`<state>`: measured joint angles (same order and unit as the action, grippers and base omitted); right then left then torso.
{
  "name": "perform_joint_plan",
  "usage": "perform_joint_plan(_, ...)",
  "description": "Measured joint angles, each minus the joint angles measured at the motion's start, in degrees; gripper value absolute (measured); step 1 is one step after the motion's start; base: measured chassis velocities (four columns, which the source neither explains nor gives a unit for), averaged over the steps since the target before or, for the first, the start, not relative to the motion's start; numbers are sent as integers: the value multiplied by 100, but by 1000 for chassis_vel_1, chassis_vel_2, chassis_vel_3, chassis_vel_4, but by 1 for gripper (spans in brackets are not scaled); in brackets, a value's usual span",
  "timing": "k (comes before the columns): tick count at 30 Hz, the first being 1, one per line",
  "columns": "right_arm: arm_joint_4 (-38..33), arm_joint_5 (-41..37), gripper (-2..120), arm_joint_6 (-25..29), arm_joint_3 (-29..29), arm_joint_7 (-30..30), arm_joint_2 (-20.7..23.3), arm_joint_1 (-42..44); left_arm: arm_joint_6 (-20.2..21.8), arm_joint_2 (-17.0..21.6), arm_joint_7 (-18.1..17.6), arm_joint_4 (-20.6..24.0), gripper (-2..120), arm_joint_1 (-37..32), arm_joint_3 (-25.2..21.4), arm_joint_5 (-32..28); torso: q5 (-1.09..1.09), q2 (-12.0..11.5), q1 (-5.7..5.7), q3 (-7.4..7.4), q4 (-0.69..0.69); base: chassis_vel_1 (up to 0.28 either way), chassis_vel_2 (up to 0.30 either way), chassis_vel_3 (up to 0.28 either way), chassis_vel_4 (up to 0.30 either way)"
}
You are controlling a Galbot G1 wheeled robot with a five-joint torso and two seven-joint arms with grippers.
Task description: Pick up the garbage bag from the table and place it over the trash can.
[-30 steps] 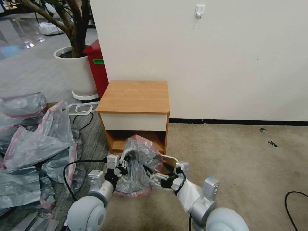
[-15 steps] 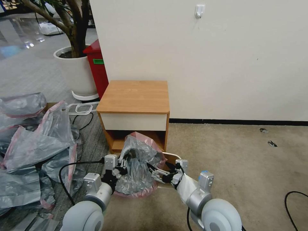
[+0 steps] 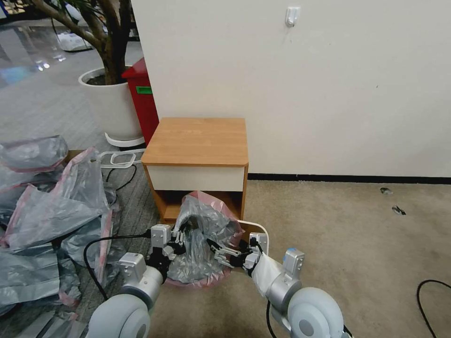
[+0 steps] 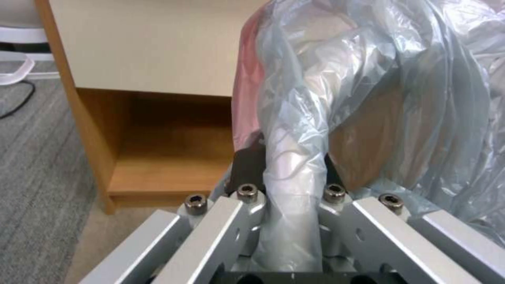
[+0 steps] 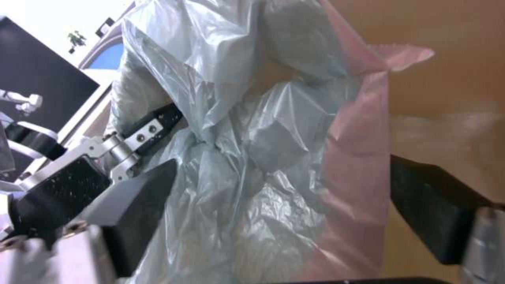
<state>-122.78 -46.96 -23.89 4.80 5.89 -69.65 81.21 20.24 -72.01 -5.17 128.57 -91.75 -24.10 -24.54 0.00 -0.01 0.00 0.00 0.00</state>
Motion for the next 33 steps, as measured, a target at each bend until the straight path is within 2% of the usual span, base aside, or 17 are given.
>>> perform_joint_plan(2,48,0,82,48,32,-66,-1,0,-1,-13,2,4,7,-5,23,-4,0,0,0,0,0,0,0,0,0)
perform_joint_plan(3,48,0,82,48,32,-66,-1,0,-1,-13,2,4,7,-5,23,-4,0,0,0,0,0,0,0,0,0)
perform_joint_plan(6,94,-6,67,118,71,-128,1,-30,-1,-16,2,44,7,-15,33,-18,0,0,0,0,0,0,0,0,0)
perform_joint_plan(7,94,-6,67,118,71,-128,1,-30,-1,-16,2,44,7,-15,33,-18,0,0,0,0,0,0,0,0,0)
perform_joint_plan(9,107,-16,57,138,88,-144,-1,-46,-1,-13,2,57,7,-20,21,-40,0,0,0,0,0,0,0,0,0)
perform_joint_plan(11,109,-17,54,143,89,-147,-2,-46,-1,-10,2,57,7,-21,13,-48,0,0,0,0,0,0,0,0,0)
perform_joint_plan(14,118,-11,37,181,80,-163,-5,-34,-2,-3,-1,32,7,-22,-24,-78,0,0,0,0,0,0,0,0,0)
perform_joint_plan(16,119,-9,35,191,80,-166,-6,-32,-2,-2,-2,23,7,-22,-27,-82,0,0,0,0,0,0,0,0,0)
perform_joint_plan(17,120,-6,27,209,80,-173,-9,-26,-2,-2,-3,2,7,-19,-31,-88,0,0,0,0,0,0,0,0,0)
perform_joint_plan(20,120,1,20,224,85,-184,-9,-15,-7,-3,-7,-28,7,-13,-39,-92,0,0,0,0,0,0,0,0,0)
perform_joint_plan(24,119,26,1,258,111,-210,-3,7,-15,-6,-20,-87,7,2,-52,-97,0,0,0,0,0,0,0,0,0)
perform_joint_plan(33,99,147,0,307,100,-252,-18,31,-22,-7,-28,-90,7,18,-72,-113,0,0,0,0,0,0,0,0,0)
